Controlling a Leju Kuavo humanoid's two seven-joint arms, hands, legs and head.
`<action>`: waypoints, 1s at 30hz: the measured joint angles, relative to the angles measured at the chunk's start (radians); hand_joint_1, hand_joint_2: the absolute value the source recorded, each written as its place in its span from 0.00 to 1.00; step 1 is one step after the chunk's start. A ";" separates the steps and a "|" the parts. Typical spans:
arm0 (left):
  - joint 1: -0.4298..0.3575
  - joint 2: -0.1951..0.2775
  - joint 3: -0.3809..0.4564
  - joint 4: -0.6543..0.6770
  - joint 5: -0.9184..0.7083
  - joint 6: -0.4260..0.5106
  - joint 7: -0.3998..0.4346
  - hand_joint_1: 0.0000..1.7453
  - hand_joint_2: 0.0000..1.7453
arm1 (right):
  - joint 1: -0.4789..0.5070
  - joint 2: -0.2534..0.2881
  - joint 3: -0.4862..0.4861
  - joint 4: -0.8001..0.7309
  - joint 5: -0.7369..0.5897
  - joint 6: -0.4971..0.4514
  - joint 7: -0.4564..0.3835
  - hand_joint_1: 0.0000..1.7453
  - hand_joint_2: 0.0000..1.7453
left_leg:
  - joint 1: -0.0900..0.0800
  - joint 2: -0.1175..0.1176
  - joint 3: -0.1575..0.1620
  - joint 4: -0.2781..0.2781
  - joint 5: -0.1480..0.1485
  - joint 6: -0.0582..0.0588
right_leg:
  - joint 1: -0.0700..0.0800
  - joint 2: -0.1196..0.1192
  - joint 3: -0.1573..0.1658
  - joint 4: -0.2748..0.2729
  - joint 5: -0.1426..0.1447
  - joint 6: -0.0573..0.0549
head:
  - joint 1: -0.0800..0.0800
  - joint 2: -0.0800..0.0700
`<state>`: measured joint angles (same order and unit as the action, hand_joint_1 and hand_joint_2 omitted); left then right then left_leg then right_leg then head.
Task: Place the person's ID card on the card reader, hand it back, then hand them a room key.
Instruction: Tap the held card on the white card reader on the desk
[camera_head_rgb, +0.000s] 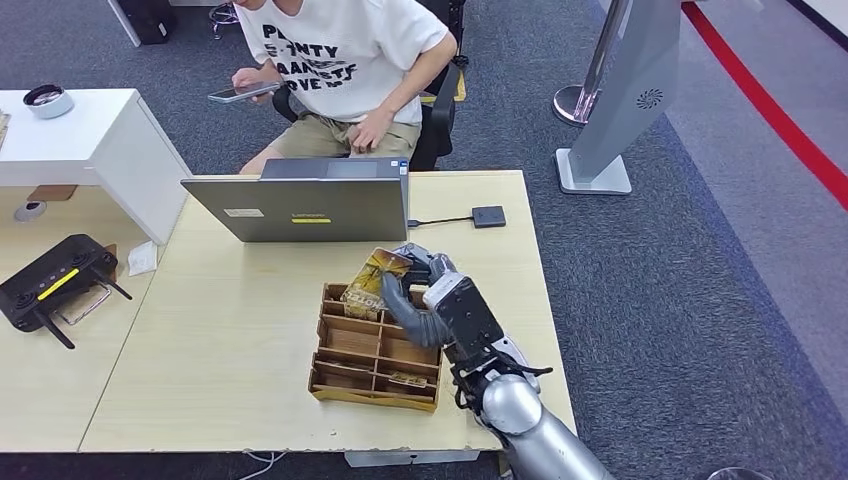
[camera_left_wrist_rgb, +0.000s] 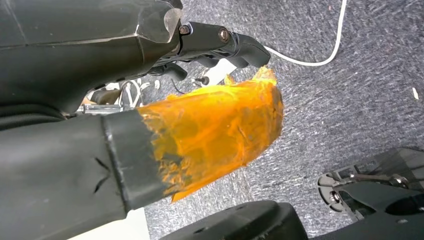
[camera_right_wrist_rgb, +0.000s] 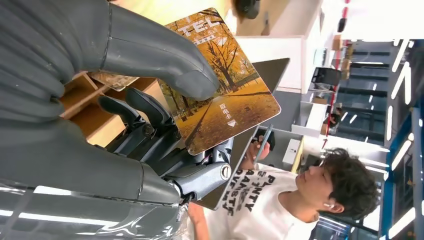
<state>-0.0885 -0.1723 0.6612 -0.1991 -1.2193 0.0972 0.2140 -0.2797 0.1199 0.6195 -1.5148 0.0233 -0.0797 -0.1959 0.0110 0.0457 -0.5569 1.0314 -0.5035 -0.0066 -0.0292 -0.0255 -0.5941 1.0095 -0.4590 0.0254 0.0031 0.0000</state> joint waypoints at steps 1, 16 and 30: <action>0.001 0.001 0.003 0.000 0.003 0.001 -0.002 0.00 0.00 | 0.011 -0.001 -0.009 -0.010 -0.016 0.002 -0.002 1.00 1.00 | 0.000 0.000 0.000 0.000 0.000 0.000 | 0.000 0.000 0.000 0.000 0.000 0.000 | 0.000 0.000; 0.020 0.003 0.040 0.000 0.032 0.019 -0.015 0.00 0.00 | 0.170 -0.054 -0.144 -0.100 -0.088 -0.034 -0.026 1.00 1.00 | 0.000 0.000 0.000 0.000 0.000 0.000 | 0.000 0.000 0.000 0.000 0.000 0.000 | 0.000 0.000; 0.029 0.007 0.065 0.000 0.043 0.021 -0.015 0.00 0.00 | 0.319 -0.105 -0.255 -0.105 0.082 -0.059 0.001 1.00 1.00 | 0.000 0.000 0.000 0.000 -0.001 0.001 | 0.000 0.000 0.000 0.000 -0.001 0.000 | 0.000 0.000</action>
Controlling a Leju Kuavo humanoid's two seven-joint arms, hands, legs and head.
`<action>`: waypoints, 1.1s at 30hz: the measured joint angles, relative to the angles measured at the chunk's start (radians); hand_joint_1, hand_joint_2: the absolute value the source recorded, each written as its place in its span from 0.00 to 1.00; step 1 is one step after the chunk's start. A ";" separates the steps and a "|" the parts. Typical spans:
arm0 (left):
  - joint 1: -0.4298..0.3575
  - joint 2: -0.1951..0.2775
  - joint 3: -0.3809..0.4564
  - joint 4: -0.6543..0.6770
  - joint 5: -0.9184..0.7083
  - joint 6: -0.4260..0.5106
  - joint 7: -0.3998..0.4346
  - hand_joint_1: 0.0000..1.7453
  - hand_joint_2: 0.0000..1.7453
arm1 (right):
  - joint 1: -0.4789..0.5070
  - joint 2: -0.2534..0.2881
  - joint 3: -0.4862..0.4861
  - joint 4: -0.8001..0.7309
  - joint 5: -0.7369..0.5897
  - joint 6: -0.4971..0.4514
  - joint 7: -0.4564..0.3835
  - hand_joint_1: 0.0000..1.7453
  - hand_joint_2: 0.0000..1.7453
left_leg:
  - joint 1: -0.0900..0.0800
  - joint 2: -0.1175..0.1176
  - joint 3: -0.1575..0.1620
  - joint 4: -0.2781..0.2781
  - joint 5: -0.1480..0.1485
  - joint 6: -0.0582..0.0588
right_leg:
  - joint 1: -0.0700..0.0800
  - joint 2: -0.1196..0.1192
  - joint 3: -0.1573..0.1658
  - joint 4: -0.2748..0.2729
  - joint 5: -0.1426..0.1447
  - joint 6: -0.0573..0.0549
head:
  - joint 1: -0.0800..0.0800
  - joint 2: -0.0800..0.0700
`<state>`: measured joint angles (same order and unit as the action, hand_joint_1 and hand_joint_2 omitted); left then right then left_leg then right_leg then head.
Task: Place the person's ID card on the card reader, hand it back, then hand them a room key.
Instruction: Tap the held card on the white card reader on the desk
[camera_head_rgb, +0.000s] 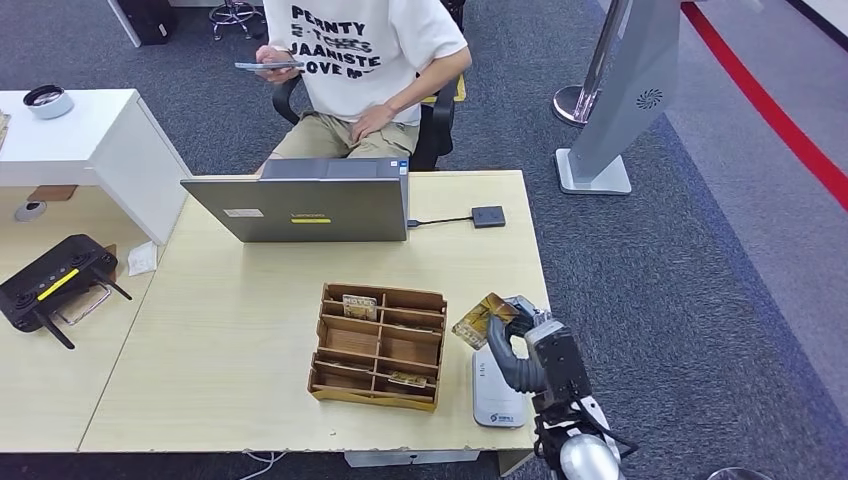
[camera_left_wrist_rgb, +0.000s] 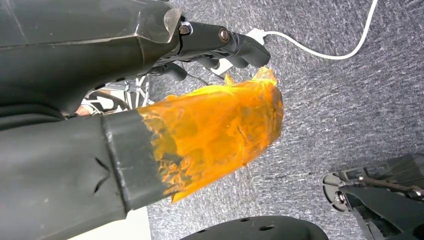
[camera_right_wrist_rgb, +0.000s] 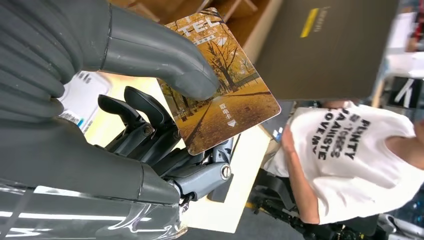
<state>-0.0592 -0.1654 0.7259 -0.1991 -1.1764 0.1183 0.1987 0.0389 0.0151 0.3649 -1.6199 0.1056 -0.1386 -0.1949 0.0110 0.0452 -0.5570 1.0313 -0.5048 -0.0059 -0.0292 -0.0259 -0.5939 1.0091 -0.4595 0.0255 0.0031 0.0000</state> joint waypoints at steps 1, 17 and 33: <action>0.000 0.000 0.000 0.000 0.000 0.000 0.000 0.00 0.00 | 0.000 -0.002 0.001 0.005 0.031 -0.004 0.008 1.00 1.00 | 0.000 0.000 0.000 0.000 0.000 0.000 | 0.000 0.000 0.000 0.000 0.000 0.000 | 0.000 0.000; 0.000 0.005 0.007 0.000 -0.013 -0.005 0.000 0.00 0.00 | -0.001 -0.048 0.029 0.074 0.231 -0.007 0.057 1.00 1.00 | 0.000 0.000 0.000 0.000 0.000 0.000 | 0.000 0.000 0.000 0.000 0.000 0.000 | 0.000 0.000; 0.001 0.006 0.018 0.000 -0.015 -0.005 0.000 0.00 0.00 | 0.027 -0.070 0.011 0.067 0.262 -0.049 0.071 1.00 1.00 | 0.000 0.000 0.000 0.000 0.000 0.000 | 0.000 0.000 0.000 0.000 0.000 0.000 | 0.000 0.000</action>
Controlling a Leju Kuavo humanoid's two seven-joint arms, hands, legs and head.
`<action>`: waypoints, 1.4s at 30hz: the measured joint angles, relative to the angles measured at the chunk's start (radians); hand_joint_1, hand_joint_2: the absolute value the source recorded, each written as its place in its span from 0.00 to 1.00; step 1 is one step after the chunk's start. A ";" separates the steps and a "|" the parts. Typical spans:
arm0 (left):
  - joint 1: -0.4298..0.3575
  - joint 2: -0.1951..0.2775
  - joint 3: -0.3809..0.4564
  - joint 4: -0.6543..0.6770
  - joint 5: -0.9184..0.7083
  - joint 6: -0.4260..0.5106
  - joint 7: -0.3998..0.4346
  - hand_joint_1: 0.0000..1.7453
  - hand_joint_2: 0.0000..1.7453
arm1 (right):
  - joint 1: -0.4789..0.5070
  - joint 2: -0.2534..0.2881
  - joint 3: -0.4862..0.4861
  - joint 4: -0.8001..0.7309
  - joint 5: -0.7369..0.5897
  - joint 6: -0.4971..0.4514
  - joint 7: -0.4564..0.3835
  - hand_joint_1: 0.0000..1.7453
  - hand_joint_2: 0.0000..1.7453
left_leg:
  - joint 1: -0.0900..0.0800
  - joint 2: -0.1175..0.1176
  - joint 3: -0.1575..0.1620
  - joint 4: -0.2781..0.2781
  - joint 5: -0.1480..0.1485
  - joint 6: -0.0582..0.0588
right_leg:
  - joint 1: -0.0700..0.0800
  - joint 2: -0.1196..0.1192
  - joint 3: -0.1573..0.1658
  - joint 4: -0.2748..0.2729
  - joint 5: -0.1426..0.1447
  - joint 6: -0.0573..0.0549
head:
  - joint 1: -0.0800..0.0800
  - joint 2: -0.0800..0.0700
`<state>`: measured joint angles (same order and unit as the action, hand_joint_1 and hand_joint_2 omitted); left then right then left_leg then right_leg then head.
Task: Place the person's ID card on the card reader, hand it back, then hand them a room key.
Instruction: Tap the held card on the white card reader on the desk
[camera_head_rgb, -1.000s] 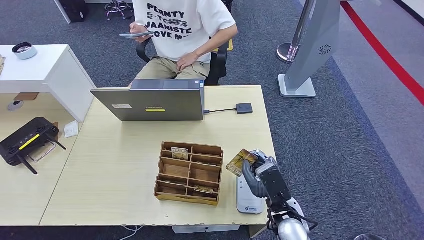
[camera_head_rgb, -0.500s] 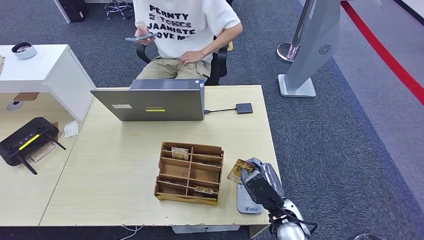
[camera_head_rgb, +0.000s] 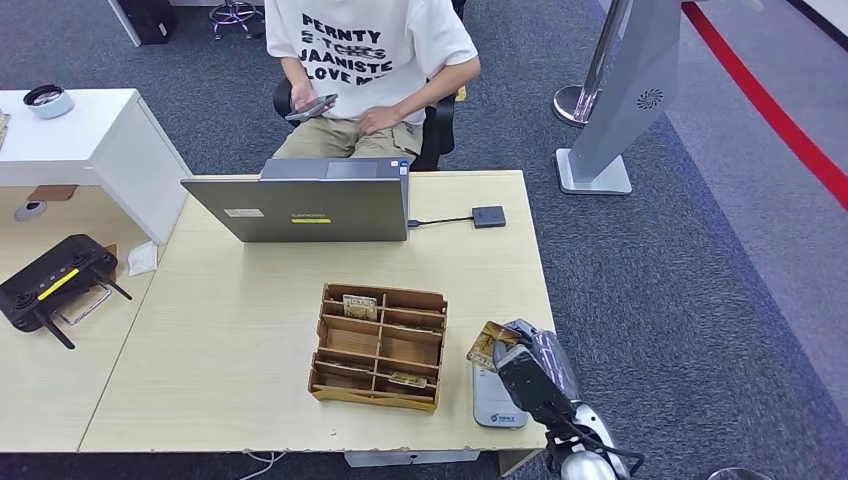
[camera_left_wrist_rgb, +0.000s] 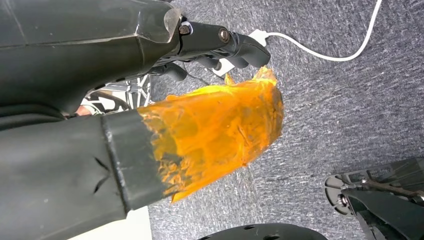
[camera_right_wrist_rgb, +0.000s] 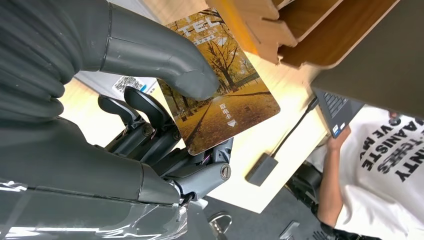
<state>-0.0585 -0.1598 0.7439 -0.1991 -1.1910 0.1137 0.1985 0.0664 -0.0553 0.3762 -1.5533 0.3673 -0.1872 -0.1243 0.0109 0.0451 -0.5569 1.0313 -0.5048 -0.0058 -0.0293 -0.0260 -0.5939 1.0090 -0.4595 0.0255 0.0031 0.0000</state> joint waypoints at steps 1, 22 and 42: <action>0.000 0.000 0.001 0.000 0.000 0.000 0.000 0.00 0.00 | 0.003 -0.002 -0.004 -0.003 0.002 -0.001 0.001 1.00 1.00 | 0.000 0.000 0.000 0.000 0.000 0.000 | 0.000 0.000 0.000 0.000 0.000 0.000 | 0.000 0.000; 0.000 0.003 0.007 0.000 -0.015 0.002 -0.003 0.00 0.00 | 0.011 -0.034 0.044 0.047 0.072 0.020 0.039 1.00 1.00 | 0.000 0.000 0.000 0.000 0.000 0.000 | 0.000 0.000 0.000 0.000 0.000 0.000 | 0.000 0.000; 0.000 0.003 0.013 0.000 -0.016 0.003 -0.006 0.00 0.00 | 0.011 -0.064 0.050 0.072 0.101 -0.003 0.067 1.00 1.00 | 0.000 0.000 0.000 0.000 0.000 0.000 | 0.000 0.000 0.000 0.000 0.000 0.000 | 0.000 0.000</action>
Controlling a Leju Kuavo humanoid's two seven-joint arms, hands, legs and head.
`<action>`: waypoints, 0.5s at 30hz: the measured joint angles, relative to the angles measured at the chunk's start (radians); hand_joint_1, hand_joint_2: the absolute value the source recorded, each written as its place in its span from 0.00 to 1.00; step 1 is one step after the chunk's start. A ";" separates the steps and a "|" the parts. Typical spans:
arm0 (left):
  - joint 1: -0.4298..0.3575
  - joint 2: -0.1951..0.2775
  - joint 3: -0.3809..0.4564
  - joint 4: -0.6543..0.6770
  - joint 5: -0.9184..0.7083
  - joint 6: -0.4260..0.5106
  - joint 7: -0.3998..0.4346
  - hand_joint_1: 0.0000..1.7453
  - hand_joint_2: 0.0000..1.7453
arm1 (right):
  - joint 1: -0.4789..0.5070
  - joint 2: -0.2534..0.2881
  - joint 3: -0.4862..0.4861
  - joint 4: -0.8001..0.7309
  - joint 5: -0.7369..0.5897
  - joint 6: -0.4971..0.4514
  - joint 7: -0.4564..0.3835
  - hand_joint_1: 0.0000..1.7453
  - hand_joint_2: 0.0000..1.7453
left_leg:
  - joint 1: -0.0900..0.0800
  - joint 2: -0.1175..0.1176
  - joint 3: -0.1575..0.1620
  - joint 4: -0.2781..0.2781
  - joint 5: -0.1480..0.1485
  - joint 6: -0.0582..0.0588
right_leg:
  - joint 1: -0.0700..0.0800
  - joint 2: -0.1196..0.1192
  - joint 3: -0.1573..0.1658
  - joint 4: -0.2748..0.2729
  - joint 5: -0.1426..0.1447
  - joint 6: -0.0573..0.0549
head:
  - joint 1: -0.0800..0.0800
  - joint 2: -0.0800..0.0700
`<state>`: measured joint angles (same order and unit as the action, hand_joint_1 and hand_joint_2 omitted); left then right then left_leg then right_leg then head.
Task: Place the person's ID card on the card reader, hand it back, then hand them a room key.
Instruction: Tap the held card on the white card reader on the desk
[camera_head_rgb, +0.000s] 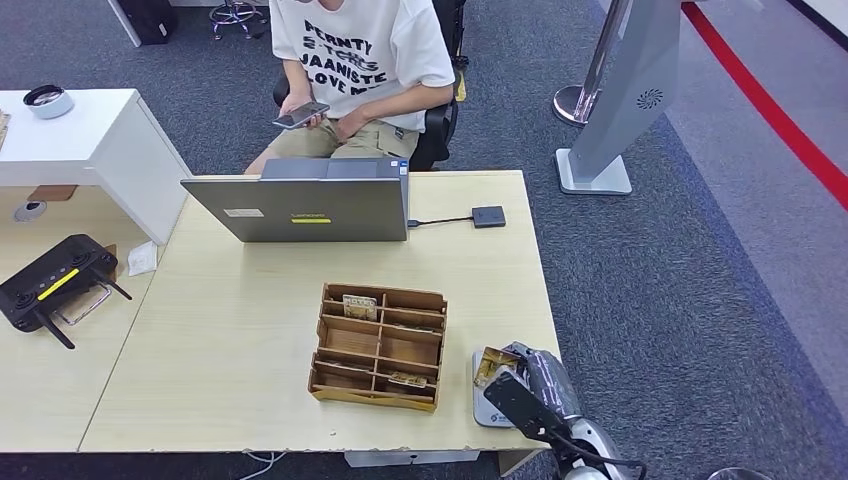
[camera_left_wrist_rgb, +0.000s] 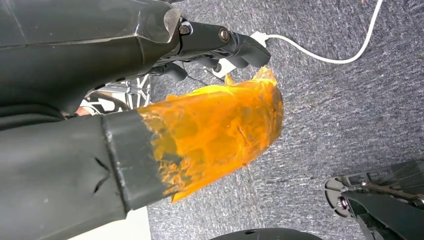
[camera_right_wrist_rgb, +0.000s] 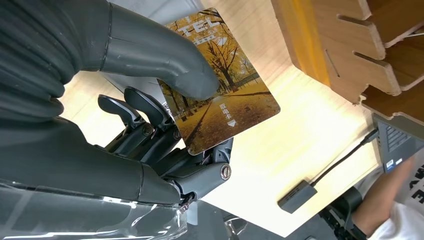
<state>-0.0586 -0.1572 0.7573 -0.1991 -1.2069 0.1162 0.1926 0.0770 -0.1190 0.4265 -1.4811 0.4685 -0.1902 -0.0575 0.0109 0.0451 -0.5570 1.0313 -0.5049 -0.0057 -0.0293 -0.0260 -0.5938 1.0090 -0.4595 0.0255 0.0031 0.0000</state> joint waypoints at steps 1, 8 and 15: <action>0.000 0.000 0.000 0.000 -0.001 0.000 0.000 0.00 0.00 | 0.000 0.000 0.000 0.001 0.003 -0.002 0.002 1.00 1.00 | 0.000 0.000 0.000 0.000 0.000 0.000 | 0.000 0.000 0.000 0.000 0.000 0.000 | 0.000 0.000; 0.000 0.000 0.000 0.000 -0.004 0.000 0.000 0.00 0.00 | 0.000 -0.003 0.000 0.010 0.023 -0.009 0.012 1.00 1.00 | 0.000 0.000 0.000 0.000 0.000 0.000 | 0.000 0.000 0.000 0.000 0.000 0.000 | 0.000 0.000; 0.000 0.000 0.001 0.000 -0.006 0.000 0.000 0.00 0.00 | -0.002 -0.003 0.000 0.020 0.037 -0.011 0.019 1.00 1.00 | 0.000 0.000 0.000 0.000 0.000 0.000 | 0.000 0.000 0.000 0.000 0.000 0.000 | 0.000 0.000</action>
<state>-0.0586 -0.1572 0.7580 -0.1991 -1.2133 0.1162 0.1926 0.0750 -0.1221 0.4269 -1.4610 0.5058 -0.2014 -0.0382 0.0109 0.0451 -0.5570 1.0313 -0.5049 -0.0057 -0.0293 -0.0260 -0.5937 1.0090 -0.4595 0.0255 0.0031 0.0000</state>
